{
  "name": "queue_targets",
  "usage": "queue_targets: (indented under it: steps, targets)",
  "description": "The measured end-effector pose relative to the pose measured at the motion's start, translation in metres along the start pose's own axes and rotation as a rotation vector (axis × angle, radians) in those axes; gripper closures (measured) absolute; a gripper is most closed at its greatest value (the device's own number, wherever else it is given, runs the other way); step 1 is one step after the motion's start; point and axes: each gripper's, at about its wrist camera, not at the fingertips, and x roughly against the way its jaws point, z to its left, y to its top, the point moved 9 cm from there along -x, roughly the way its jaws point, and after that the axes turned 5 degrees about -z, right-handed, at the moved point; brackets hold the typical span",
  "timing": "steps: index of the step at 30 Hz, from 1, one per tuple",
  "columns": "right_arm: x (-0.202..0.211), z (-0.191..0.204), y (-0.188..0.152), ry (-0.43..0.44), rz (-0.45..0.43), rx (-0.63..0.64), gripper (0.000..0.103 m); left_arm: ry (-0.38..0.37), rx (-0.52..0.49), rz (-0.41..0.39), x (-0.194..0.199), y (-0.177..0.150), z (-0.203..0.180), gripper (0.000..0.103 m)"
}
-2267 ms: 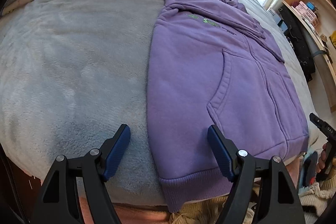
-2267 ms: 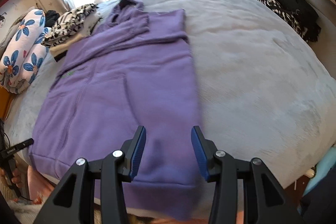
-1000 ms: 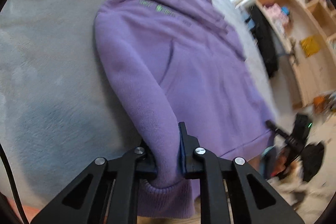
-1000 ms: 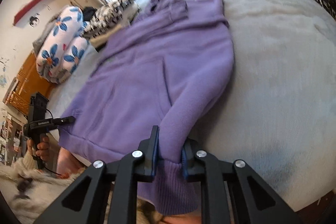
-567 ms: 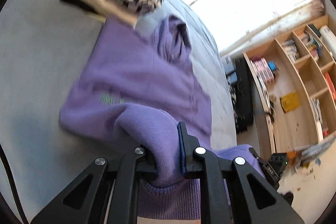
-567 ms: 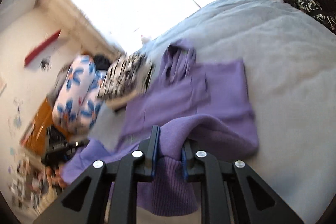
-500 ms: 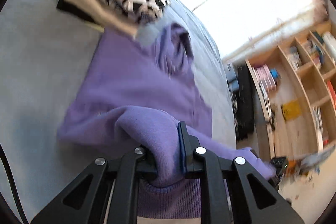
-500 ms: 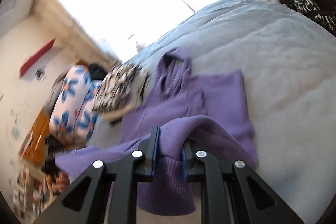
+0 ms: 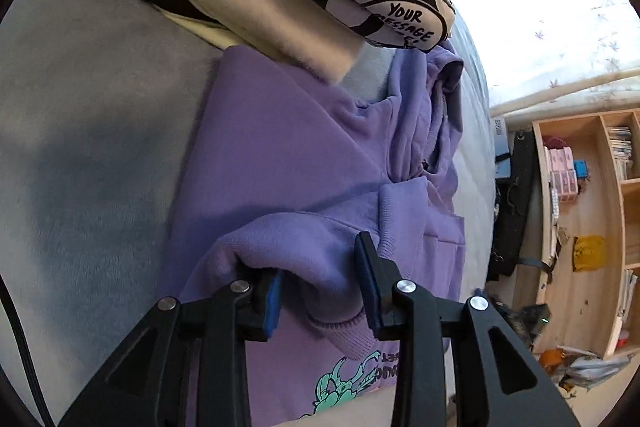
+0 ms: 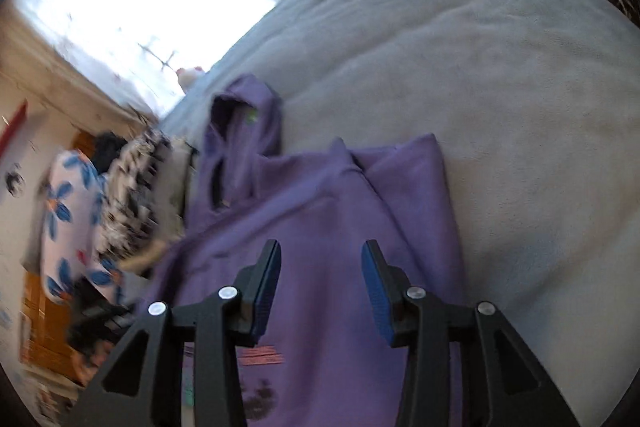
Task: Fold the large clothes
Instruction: 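Lift the hem with both grippers and fold it up toward the hood, then lay the folded hem down and open both grippers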
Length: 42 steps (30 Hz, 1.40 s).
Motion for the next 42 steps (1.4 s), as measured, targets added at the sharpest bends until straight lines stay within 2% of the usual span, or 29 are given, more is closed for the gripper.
queue_targets:
  steps: [5,7,8,9,12,13,14,17,20,22,23,24,25,26,27,28,30,33,36,39,42]
  targets:
    - [-0.024,-0.009,-0.004,-0.084,0.018,0.104,0.061,0.003,-0.056,0.089,0.002,-0.005,-0.008,0.068]
    - [-0.033,-0.007,-0.001,-0.096,0.015,0.138,0.061,-0.021,-0.063,0.121,0.006,-0.007,-0.013,0.042]
    - [-0.036,-0.007,0.001,-0.108,0.012,0.153,0.061,-0.03,-0.067,0.113,0.012,-0.005,-0.015,0.017]
    - [-0.04,-0.006,0.003,-0.111,0.01,0.164,0.061,-0.028,-0.073,0.1,0.017,-0.005,-0.016,0.009]
    - [-0.049,-0.004,0.009,-0.122,0.014,0.184,0.061,-0.023,-0.125,0.084,0.027,-0.003,-0.03,0.009]
    - [-0.052,-0.004,0.01,-0.129,0.014,0.193,0.061,0.011,-0.16,0.064,0.03,-0.001,-0.031,0.009]
    - [-0.055,-0.003,0.011,-0.137,0.014,0.206,0.061,0.088,-0.215,0.023,0.034,0.002,-0.03,0.009]
    - [-0.064,-0.004,0.015,-0.157,0.019,0.217,0.061,0.246,-0.345,-0.048,0.036,0.006,-0.024,0.009]
    - [-0.07,-0.009,0.015,-0.151,0.023,0.196,0.061,0.308,-0.408,-0.044,0.026,0.006,-0.009,0.009]
    - [-0.074,-0.009,0.014,-0.15,0.021,0.196,0.061,0.379,-0.427,-0.061,0.016,0.012,0.008,0.009]
    - [-0.076,-0.01,0.013,-0.15,0.018,0.204,0.061,0.406,-0.43,-0.071,0.011,0.015,0.016,0.012]
    - [-0.077,-0.01,0.012,-0.155,0.02,0.215,0.062,0.416,-0.428,-0.078,0.007,0.018,0.021,0.022]
    - [-0.078,-0.009,0.011,-0.161,0.017,0.227,0.074,0.419,-0.419,-0.083,0.002,0.021,0.027,0.031]
    - [-0.078,-0.009,0.01,-0.175,0.016,0.246,0.092,0.406,-0.403,-0.08,-0.003,0.022,0.031,0.057]
    - [-0.078,-0.009,0.009,-0.182,0.019,0.259,0.093,0.377,-0.386,-0.072,-0.008,0.023,0.033,0.071]
    - [-0.076,-0.008,0.009,-0.186,0.01,0.265,0.095,0.364,-0.37,-0.079,-0.011,0.024,0.036,0.071]
    - [-0.067,-0.005,0.01,-0.21,-0.026,0.291,0.096,0.38,-0.383,-0.132,-0.009,0.026,0.034,0.08]
    - [-0.04,0.001,0.018,-0.224,-0.111,0.302,0.096,0.418,-0.454,-0.178,-0.003,0.022,0.024,0.083]
    - [-0.011,0.001,0.029,-0.217,-0.181,0.255,0.096,0.397,-0.478,-0.208,0.005,0.022,0.011,0.084]
    - [-0.006,-0.002,0.031,-0.259,-0.196,0.261,0.096,0.392,-0.465,-0.206,0.007,0.025,0.011,0.084]
    - [-0.033,-0.01,0.025,-0.338,-0.145,0.287,0.096,0.437,-0.45,-0.181,-0.015,0.026,0.021,0.083]
